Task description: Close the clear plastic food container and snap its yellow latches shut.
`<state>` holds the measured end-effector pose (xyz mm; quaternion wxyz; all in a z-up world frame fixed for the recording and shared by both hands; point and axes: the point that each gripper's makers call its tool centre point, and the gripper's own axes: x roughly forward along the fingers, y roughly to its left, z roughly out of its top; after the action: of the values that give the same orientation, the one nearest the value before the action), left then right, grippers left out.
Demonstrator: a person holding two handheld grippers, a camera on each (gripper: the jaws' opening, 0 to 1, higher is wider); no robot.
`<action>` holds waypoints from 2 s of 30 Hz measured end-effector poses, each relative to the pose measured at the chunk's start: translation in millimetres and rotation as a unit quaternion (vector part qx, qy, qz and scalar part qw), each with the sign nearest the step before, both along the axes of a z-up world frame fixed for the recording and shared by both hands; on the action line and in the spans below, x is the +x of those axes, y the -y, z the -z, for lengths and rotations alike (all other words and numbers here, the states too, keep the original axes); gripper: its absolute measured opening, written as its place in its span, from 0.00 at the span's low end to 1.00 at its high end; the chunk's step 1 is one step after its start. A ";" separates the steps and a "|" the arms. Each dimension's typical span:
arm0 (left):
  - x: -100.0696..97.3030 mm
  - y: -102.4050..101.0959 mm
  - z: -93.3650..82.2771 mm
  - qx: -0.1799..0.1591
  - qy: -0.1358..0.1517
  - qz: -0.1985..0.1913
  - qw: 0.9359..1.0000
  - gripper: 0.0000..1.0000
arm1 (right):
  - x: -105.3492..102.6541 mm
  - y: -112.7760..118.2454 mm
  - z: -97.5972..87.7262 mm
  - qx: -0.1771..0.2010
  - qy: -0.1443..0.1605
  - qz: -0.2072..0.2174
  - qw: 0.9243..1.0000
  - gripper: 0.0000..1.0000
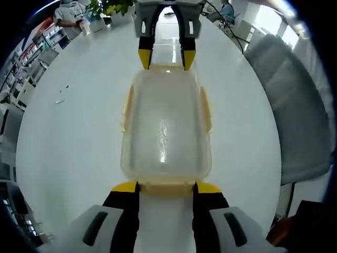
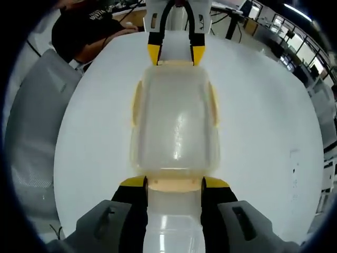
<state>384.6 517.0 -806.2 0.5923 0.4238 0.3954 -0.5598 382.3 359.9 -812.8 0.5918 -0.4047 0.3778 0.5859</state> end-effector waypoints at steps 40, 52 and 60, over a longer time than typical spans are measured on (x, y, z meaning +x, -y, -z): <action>-22.1 116.0 -57.9 0.007 0.034 0.006 0.999 0.33 | -24.2 115.8 -59.8 0.016 0.049 0.005 0.999 0.35; -17.5 158.5 -56.7 0.012 0.034 0.013 0.999 0.33 | -21.5 157.5 -59.5 0.017 0.049 0.012 0.999 0.36; -11.9 188.0 -50.3 0.016 0.029 0.019 0.999 0.33 | -18.5 188.5 -55.0 0.015 0.043 0.018 0.999 0.36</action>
<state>372.7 329.0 -755.9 0.5859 0.4566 0.3788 -0.5520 363.7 171.4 -757.7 0.6243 -0.4137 0.3499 0.5628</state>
